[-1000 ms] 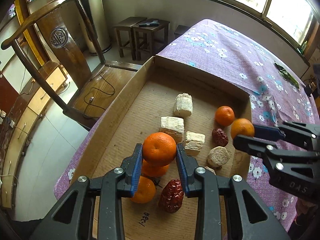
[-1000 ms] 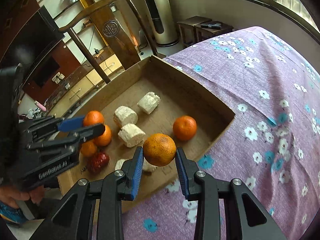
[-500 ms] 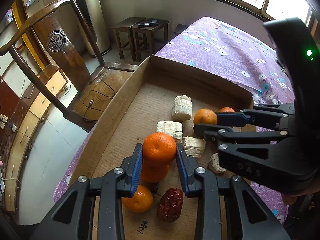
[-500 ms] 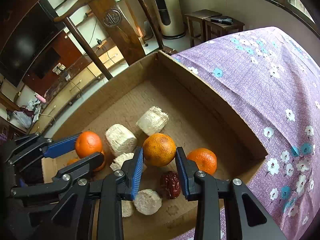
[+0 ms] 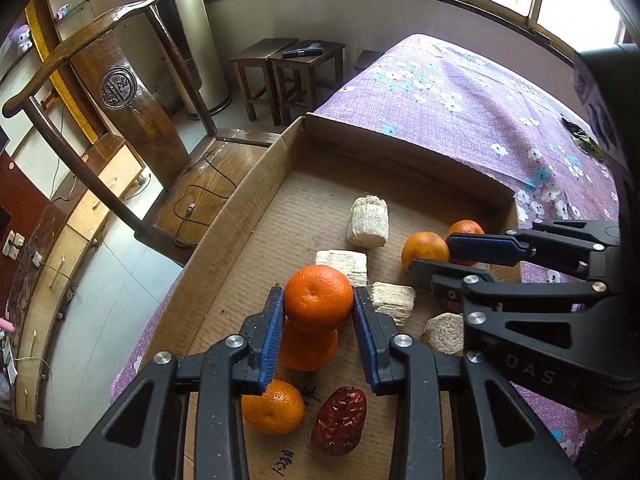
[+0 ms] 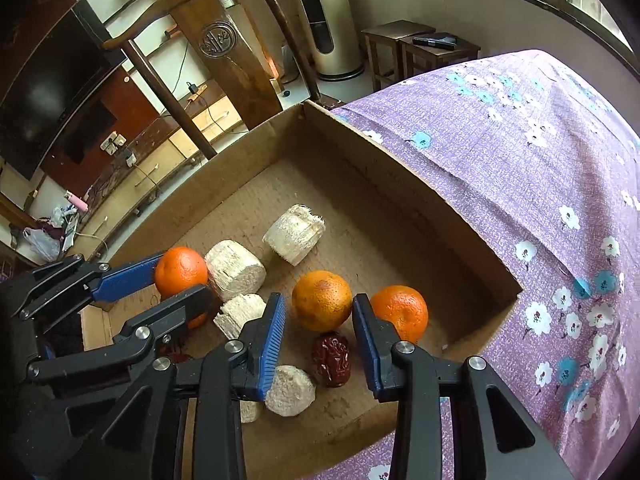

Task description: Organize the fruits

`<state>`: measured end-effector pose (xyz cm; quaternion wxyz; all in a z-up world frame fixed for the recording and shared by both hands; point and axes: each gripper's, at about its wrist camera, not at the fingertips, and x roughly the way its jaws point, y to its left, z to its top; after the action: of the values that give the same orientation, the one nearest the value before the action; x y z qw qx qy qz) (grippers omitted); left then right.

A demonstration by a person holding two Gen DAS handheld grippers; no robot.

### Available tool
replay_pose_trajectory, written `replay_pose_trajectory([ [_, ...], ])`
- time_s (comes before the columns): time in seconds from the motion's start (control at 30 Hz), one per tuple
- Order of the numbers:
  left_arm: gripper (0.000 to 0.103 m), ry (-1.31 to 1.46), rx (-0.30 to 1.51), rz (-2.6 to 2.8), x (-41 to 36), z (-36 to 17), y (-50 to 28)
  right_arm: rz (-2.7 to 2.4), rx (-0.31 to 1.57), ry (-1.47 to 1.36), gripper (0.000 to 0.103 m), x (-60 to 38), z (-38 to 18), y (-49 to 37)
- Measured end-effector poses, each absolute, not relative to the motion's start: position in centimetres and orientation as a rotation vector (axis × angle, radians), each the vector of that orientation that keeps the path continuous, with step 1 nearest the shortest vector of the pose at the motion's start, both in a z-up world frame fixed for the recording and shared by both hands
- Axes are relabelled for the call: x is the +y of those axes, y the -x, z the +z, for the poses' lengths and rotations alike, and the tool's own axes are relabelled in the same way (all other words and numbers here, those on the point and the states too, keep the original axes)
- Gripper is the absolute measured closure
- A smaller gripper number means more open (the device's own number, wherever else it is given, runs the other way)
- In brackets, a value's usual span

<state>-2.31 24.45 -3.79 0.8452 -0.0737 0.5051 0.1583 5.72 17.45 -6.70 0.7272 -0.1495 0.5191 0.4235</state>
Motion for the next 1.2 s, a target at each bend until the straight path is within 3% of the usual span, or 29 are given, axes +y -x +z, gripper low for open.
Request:
replay_pose_trajectory([
  [0.07,0.063,0.160,1.067,0.342,24.4,-3.8,2.4,0.919,1.130,0.336,0.064,16.9,-6.3,-5.6],
  [0.2,0.038,0.156,1.054,0.378,24.6,-3.5,2.8,0.912,1.112,0.291,0.062,15.2,-5.2,-5.3],
  [0.33,0.029,0.139,1.036,0.407,24.3,-2.8,3.1,0.901,1.085,0.276,0.050,14.1,-4.2,-4.4],
  [0.53,0.023,0.131,1.011,0.417,23.8,-2.0,3.7,0.871,1.058,0.251,0.047,12.8,-3.1,-3.0],
  [0.9,0.022,0.125,0.957,0.466,22.9,-0.5,5.0,0.834,1.038,0.222,0.035,10.8,-2.0,-1.4],
  [1.2,0.021,0.144,0.914,0.487,22.4,0.6,6.1,0.847,1.029,0.247,0.034,10.2,-1.5,-0.6],
])
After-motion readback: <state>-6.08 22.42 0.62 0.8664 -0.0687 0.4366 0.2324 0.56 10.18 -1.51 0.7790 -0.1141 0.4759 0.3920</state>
